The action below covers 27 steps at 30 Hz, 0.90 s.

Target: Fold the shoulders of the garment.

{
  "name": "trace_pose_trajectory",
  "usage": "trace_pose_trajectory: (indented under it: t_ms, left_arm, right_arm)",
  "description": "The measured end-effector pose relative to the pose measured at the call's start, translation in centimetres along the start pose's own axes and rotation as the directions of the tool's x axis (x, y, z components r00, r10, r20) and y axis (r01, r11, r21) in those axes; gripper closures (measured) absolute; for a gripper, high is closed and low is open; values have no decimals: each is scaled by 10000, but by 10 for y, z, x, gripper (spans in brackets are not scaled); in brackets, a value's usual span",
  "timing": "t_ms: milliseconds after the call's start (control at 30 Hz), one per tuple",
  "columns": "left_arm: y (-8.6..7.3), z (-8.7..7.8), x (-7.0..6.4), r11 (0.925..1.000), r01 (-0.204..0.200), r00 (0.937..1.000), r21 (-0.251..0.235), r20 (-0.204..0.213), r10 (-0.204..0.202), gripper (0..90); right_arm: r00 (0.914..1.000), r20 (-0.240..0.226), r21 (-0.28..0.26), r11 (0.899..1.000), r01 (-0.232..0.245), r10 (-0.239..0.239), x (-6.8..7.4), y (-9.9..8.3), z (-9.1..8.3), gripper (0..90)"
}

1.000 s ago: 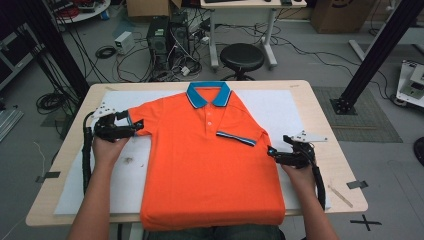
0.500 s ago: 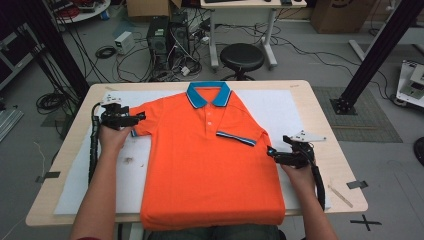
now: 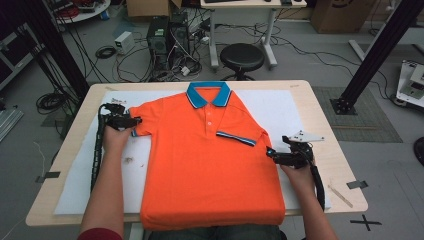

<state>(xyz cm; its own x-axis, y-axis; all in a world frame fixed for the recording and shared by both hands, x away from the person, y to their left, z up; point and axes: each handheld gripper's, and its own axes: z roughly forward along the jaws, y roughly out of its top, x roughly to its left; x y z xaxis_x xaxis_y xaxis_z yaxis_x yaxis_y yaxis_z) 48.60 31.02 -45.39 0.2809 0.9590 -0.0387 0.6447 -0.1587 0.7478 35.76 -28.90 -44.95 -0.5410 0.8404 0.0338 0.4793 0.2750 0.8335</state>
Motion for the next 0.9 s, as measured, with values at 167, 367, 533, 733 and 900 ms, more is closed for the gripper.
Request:
trace_pose_trajectory:
  t_ms: [167, 367, 533, 733, 900]
  left_arm:
    - [-4, -1, -11, 9973, -661, 9975, -334, 238, 669, 729]
    - [-4, -1, -11, 9985, -459, 9982, -311, 375, 471, 790]
    - [-3, -2, -10, 9986, -429, 9982, -320, 407, 442, 810]
    - [8, -17, -21, 9937, -813, 9943, -774, 623, 862, 811]
    - [25, -32, -40, 9804, -1540, 9812, -1228, 977, 1664, 810]
  right_arm:
    - [9998, 83, 79, 9998, 179, -179, 2, 0, 1, 188]
    - [10000, 45, 88, 9999, 85, -85, 1, 0, 1, 188]
    - [10000, 35, 92, 9999, 89, -89, 1, 0, 1, 188]
    - [10000, 21, 97, 9999, 45, -45, 1, 1, 1, 188]
    - [10000, 40, 107, 9999, 56, -57, 1, 1, 1, 188]
